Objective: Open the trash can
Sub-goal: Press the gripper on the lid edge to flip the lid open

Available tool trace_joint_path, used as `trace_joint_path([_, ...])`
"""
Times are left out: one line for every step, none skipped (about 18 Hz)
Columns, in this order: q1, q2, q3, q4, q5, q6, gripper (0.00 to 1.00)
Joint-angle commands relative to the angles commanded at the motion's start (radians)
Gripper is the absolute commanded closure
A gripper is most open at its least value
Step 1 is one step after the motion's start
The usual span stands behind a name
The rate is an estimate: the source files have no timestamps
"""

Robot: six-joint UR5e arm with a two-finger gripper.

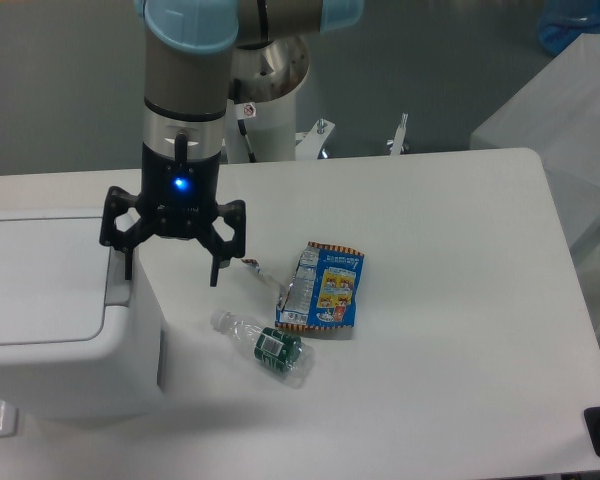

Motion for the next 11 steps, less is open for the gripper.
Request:
trace_joint_path([0.000, 0.000, -0.002, 0.000, 0.000, 0.000, 0.00])
trace_joint_path([0.000, -0.002, -0.002, 0.000, 0.000, 0.000, 0.00])
trace_joint_path([0.000, -0.002, -0.002, 0.000, 0.000, 0.000, 0.00])
trace_joint_path([0.000, -0.002, -0.002, 0.000, 0.000, 0.000, 0.00])
trace_joint_path([0.000, -0.002, -0.002, 0.000, 0.000, 0.000, 0.00])
trace_joint_path([0.000, -0.002, -0.002, 0.000, 0.000, 0.000, 0.00])
trace_joint_path([0.000, -0.002, -0.003, 0.000, 0.000, 0.000, 0.00])
trace_joint_path([0.000, -0.002, -0.003, 0.000, 0.000, 0.000, 0.00])
trace_joint_path([0.000, -0.002, -0.005, 0.000, 0.000, 0.000, 0.00])
trace_joint_path([0.000, -0.002, -0.008, 0.000, 0.000, 0.002, 0.00])
trace_joint_path([0.000, -0.002, -0.009, 0.000, 0.000, 0.002, 0.00])
